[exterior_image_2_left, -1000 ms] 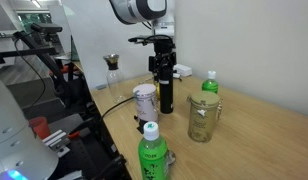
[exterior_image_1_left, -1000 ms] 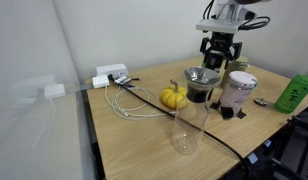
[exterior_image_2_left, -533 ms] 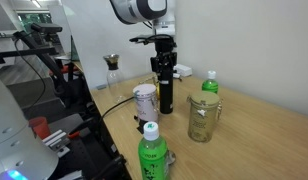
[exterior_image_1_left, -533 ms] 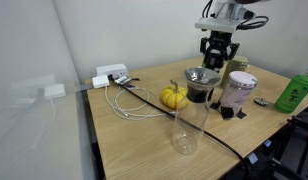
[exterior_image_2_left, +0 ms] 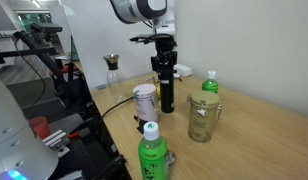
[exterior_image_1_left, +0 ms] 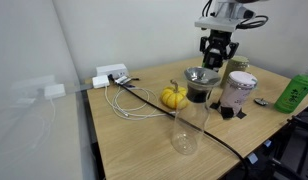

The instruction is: Move the black bottle forward

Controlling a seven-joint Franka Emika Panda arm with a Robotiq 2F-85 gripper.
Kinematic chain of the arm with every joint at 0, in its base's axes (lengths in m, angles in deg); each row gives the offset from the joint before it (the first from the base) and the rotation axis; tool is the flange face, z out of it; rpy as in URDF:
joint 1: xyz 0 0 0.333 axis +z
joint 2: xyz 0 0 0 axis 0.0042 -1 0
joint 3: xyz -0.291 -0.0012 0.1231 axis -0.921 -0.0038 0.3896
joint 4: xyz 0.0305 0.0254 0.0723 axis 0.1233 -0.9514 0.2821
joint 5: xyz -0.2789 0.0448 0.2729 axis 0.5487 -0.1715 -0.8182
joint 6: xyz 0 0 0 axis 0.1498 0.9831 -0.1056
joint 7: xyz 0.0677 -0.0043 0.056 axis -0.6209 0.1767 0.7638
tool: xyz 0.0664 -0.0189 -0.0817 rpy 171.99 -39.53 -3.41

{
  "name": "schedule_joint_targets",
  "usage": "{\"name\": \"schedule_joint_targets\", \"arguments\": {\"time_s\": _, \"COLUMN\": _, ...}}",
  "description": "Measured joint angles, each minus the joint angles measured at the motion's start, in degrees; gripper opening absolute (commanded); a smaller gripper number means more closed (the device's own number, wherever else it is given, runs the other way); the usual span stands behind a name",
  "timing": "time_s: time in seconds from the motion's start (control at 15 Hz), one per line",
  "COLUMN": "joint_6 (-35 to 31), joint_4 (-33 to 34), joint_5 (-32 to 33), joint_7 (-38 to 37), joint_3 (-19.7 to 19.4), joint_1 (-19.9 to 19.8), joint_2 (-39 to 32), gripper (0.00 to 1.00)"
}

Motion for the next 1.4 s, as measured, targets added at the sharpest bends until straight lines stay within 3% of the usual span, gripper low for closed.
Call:
{"name": "schedule_joint_targets", "arguments": {"time_s": 0.73, "joint_6": -0.06, "joint_4": 0.63, "joint_5": -0.06, "joint_7": 0.43, "joint_3": 0.90, "joint_1": 0.04, "joint_2": 6.25, "gripper": 0.47}}
{"name": "schedule_joint_targets", "arguments": {"time_s": 1.4, "joint_6": -0.31, "joint_4": 3.70, "joint_5": 2.81, "joint_7": 2.52, "joint_3": 1.49, "joint_1": 0.05, "joint_2": 6.72, "gripper": 0.47}}
